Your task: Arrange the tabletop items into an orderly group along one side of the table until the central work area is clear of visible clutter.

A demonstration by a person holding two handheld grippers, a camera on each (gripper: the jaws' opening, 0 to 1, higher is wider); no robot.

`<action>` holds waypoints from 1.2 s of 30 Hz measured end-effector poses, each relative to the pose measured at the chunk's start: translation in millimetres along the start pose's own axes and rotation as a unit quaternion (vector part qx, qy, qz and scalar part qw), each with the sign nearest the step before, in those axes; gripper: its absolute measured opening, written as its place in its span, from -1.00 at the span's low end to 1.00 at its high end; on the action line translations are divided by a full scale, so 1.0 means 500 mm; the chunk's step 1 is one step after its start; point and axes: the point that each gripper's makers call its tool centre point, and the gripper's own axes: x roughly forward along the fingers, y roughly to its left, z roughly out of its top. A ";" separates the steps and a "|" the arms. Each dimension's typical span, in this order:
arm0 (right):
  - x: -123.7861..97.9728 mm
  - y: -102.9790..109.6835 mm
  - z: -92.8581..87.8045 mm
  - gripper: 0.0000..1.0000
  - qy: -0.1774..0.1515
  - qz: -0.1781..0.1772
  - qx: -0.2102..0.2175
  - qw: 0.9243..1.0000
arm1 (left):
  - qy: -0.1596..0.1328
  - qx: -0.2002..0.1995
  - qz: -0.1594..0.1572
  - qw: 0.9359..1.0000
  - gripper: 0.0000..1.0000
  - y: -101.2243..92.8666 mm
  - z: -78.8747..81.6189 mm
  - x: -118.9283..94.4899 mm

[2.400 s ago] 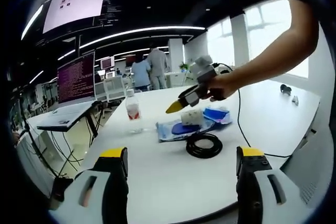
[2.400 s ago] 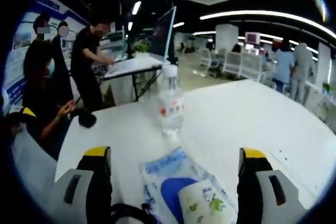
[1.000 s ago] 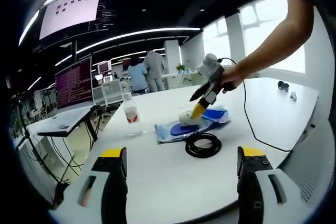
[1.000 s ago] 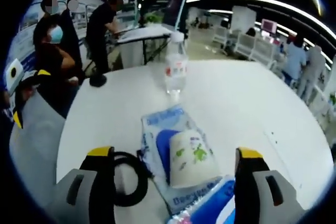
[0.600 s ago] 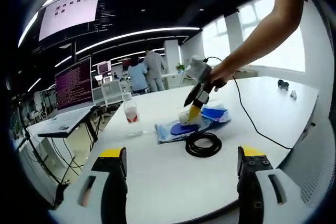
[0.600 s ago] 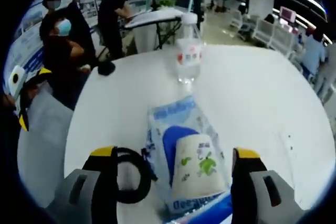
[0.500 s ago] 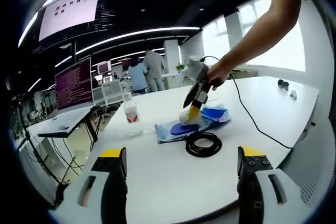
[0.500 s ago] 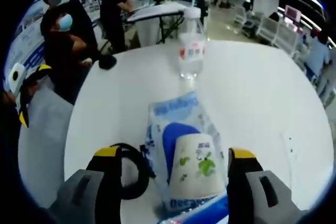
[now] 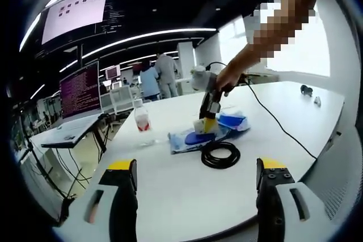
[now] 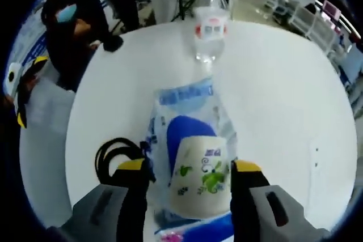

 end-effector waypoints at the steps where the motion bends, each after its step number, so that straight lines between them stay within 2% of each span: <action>1: 0.002 0.002 -0.005 0.06 0.008 0.001 -0.005 1.000 | 0.000 0.000 0.000 1.000 0.72 0.000 0.000 0.000; 5: 0.017 -0.015 -0.013 0.02 0.021 0.006 -0.009 1.000 | 0.001 0.000 0.001 1.000 0.72 0.000 -0.001 0.000; 8: 0.018 -0.004 -0.021 -0.11 0.033 0.002 -0.014 0.999 | 0.003 0.001 -0.001 1.000 0.72 -0.001 -0.002 0.001; 14: 0.017 0.005 -0.022 -0.12 0.042 0.005 -0.031 0.999 | 0.005 0.002 -0.003 1.000 0.71 -0.003 -0.002 0.001; 17: 0.017 -0.011 -0.024 -0.13 0.049 0.002 -0.057 0.997 | 0.005 0.003 -0.004 1.000 0.71 -0.004 -0.003 0.001; 24: 0.000 0.011 -0.022 -0.16 0.058 -0.005 -0.104 0.993 | 0.004 0.003 -0.004 1.000 0.71 -0.003 -0.003 0.001; 27: -0.008 0.011 -0.024 -0.17 0.071 -0.017 -0.159 0.985 | 0.004 0.002 -0.004 1.000 0.71 -0.003 -0.003 0.000; 36: -0.024 0.016 -0.019 -0.19 0.060 -0.011 -0.186 0.981 | 0.002 0.003 -0.004 1.000 0.71 -0.003 -0.001 0.000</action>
